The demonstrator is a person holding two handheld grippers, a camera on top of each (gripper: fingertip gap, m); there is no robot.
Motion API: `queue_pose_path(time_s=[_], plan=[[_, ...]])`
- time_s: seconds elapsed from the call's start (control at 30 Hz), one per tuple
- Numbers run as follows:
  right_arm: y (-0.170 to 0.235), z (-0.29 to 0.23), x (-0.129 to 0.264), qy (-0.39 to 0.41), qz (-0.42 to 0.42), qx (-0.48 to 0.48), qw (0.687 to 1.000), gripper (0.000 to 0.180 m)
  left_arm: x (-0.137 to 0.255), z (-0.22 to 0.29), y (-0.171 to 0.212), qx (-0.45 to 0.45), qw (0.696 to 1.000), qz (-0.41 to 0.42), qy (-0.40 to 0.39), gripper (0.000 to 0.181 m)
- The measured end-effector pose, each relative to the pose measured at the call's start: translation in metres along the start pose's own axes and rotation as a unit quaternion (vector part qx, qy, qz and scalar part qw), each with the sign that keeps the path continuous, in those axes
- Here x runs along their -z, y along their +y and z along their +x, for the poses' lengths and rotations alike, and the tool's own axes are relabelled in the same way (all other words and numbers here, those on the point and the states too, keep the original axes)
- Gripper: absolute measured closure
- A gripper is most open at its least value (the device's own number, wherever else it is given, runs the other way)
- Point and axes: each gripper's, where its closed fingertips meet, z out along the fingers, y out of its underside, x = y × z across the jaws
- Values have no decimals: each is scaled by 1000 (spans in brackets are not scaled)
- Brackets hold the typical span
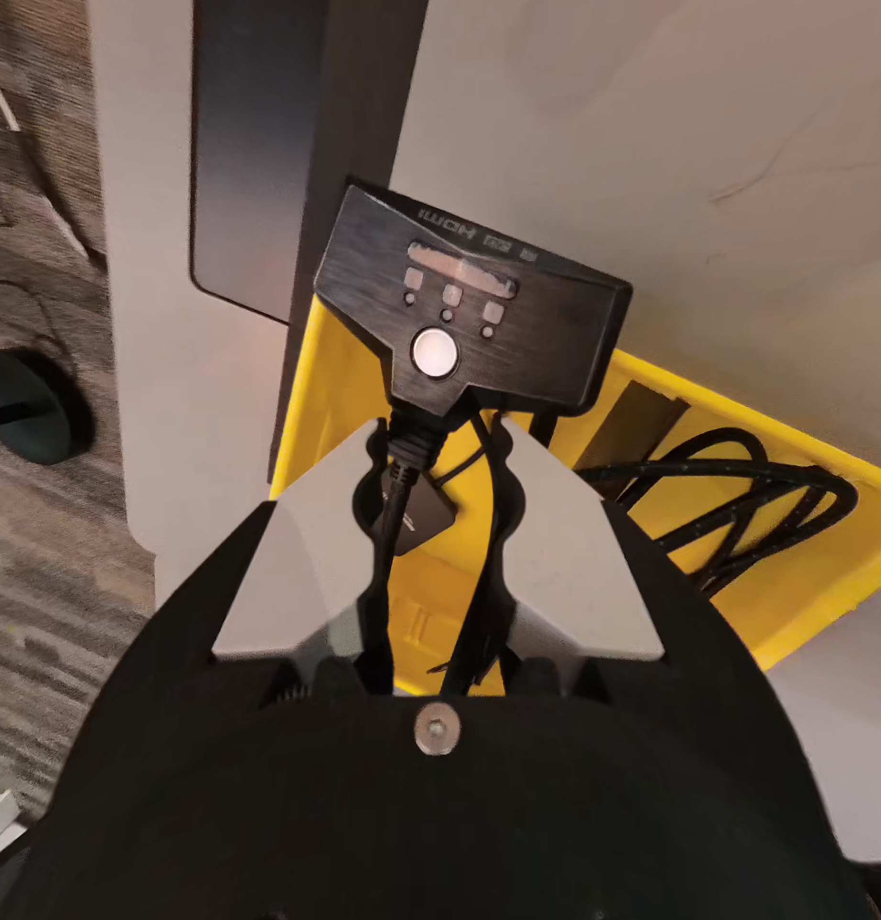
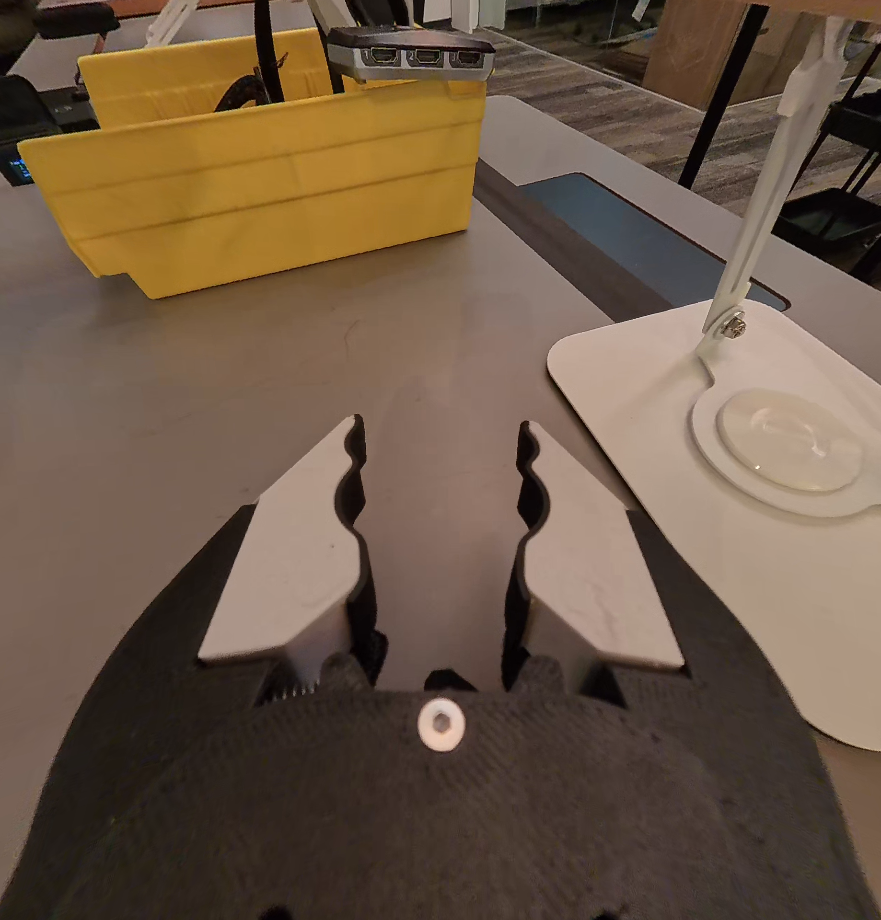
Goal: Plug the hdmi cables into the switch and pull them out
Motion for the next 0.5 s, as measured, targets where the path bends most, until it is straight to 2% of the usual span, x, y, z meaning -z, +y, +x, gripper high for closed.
queue_pose_path(time_s=[0.2,0.33,0.5], plan=[[1,-1,-1,-1,-3,2,1000,120,-6,0,-1,-16,999,-28,17,148],[1,-1,-1,-3,-4,1,1000,120,6,-4,3,-20,999,-33,-3,155],[1,0,-1,-3,-4,0,1000,120,29,-11,4,-10,999,0,-36,158]])
